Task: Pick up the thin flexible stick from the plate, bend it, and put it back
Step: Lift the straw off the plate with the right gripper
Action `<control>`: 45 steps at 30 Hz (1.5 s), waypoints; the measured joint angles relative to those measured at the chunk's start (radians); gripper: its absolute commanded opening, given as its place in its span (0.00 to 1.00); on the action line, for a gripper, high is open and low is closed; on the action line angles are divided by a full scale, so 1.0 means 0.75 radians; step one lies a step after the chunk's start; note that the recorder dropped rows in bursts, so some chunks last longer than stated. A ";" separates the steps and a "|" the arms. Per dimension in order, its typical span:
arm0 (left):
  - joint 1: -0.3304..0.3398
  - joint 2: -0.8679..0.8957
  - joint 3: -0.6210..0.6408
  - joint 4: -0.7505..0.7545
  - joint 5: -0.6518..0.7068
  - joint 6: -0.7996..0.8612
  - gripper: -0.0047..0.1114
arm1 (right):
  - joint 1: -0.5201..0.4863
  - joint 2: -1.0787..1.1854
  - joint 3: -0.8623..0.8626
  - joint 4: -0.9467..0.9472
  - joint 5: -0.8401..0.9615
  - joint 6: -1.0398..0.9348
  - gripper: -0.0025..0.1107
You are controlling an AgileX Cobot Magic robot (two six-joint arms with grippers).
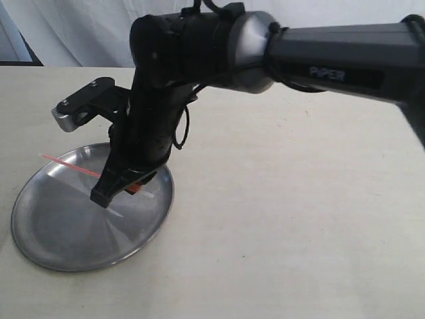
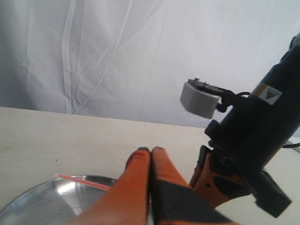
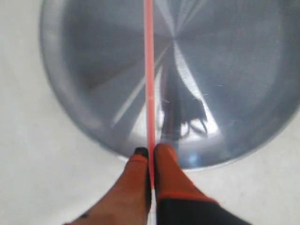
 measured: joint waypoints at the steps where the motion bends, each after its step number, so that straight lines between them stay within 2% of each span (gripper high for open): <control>1: 0.000 0.000 0.000 0.000 0.000 0.000 0.04 | 0.000 -0.025 0.026 0.014 -0.003 -0.006 0.01; 7: 0.000 0.000 0.000 -0.009 0.017 0.000 0.04 | 0.000 -0.203 0.207 0.142 -0.017 -0.055 0.01; 10: 0.000 0.000 0.000 -0.148 0.038 -0.007 0.04 | 0.000 -0.288 0.350 0.237 -0.045 -0.098 0.01; 13: 0.000 0.000 0.000 -0.369 -0.030 -0.010 0.04 | 0.000 -0.368 0.504 0.370 -0.119 -0.163 0.01; 16: 0.000 0.000 0.000 -0.502 -0.105 -0.013 0.04 | 0.000 -0.420 0.605 0.504 -0.225 -0.226 0.01; 24: 0.000 0.000 0.000 -0.707 -0.136 -0.014 0.05 | 0.000 -0.442 0.640 0.674 -0.286 -0.317 0.01; 28: 0.000 0.000 0.000 -0.719 -0.142 -0.014 0.17 | 0.000 -0.442 0.640 0.689 -0.332 -0.329 0.01; 33: 0.000 0.000 0.000 -0.720 -0.145 -0.040 0.52 | 0.000 -0.472 0.640 0.703 -0.400 -0.329 0.01; 36: 0.000 0.000 0.000 -0.737 -0.135 -0.043 0.67 | 0.000 -0.509 0.640 0.709 -0.421 -0.329 0.01; 45: 0.000 0.000 0.000 -0.779 -0.053 -0.045 0.68 | 0.000 -0.564 0.640 0.791 -0.399 -0.383 0.01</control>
